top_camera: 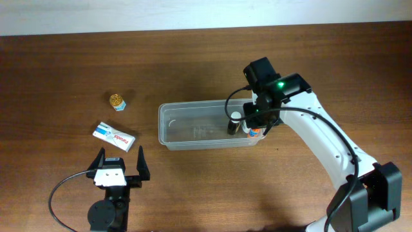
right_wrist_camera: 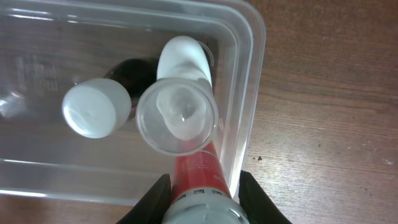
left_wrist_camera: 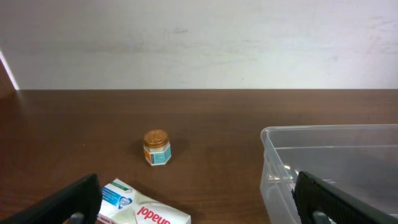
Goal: Pack container
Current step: 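Carry orange tube into the container and lower it upright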
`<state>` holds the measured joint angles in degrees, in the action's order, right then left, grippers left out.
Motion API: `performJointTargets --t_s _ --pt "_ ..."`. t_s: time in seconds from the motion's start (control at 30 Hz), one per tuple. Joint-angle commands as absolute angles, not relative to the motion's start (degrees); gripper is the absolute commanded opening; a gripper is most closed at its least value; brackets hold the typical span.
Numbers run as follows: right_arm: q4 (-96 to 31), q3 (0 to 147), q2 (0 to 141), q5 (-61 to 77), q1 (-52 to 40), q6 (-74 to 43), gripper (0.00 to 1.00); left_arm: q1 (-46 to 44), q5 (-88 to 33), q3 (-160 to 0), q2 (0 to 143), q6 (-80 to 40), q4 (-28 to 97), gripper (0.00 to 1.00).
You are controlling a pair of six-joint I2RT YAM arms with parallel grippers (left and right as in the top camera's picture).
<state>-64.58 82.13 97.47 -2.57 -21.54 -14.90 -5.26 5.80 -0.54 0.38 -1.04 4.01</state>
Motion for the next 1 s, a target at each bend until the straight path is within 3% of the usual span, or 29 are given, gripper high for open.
performJointTargets --t_s 0.0,0.97 --pt "-63.6 80.4 97.8 -3.0 -22.2 -15.6 0.27 -5.0 5.8 -0.5 0.4 0.1 4.4 0.99" --pt "-59.0 76.3 97.8 -1.7 -22.2 -15.8 0.28 -5.0 5.8 -0.5 0.4 0.1 4.4 0.99"
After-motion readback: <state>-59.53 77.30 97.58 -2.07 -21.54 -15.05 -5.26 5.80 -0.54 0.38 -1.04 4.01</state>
